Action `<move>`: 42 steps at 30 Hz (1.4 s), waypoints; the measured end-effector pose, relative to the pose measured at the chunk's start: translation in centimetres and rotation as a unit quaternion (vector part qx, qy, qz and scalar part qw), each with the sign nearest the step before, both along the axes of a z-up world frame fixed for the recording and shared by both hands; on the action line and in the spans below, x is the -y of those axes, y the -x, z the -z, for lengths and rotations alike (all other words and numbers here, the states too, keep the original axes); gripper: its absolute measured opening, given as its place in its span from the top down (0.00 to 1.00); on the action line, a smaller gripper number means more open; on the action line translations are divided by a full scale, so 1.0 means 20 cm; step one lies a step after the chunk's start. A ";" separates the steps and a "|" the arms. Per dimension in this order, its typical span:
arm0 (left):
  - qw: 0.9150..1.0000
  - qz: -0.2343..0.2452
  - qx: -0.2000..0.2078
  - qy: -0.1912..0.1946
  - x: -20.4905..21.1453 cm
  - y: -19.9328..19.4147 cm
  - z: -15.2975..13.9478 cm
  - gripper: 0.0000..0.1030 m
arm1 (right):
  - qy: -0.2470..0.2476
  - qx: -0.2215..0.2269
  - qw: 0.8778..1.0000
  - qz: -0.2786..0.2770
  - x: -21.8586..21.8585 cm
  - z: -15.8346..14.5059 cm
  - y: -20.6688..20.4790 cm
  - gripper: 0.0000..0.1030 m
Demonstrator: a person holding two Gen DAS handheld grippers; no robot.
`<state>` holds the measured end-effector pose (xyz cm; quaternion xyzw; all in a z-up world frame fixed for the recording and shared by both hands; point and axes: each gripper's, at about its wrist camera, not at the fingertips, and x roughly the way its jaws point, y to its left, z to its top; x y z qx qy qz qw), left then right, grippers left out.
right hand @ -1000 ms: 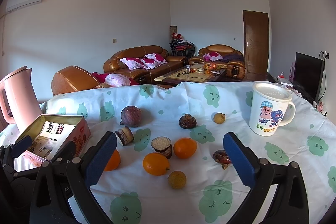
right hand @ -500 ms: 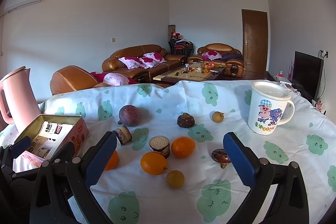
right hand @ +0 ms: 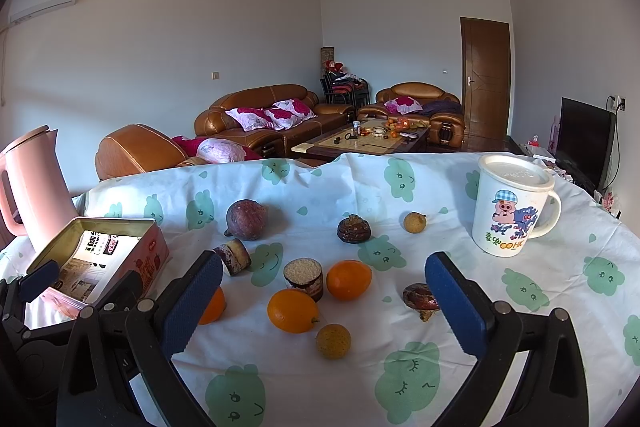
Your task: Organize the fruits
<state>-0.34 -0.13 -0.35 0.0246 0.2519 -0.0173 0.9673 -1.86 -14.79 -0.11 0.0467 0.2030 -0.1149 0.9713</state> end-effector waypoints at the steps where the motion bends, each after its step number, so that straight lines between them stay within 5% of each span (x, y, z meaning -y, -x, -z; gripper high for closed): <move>1: 1.000 0.000 0.000 0.000 0.00 0.00 0.00 0.00 | 0.000 0.000 1.000 0.000 0.00 0.00 0.00 0.01; 42: 1.000 0.014 -0.007 0.006 0.00 -0.01 0.01 0.00 | 0.010 -0.010 1.000 0.014 0.04 0.00 -0.01 0.01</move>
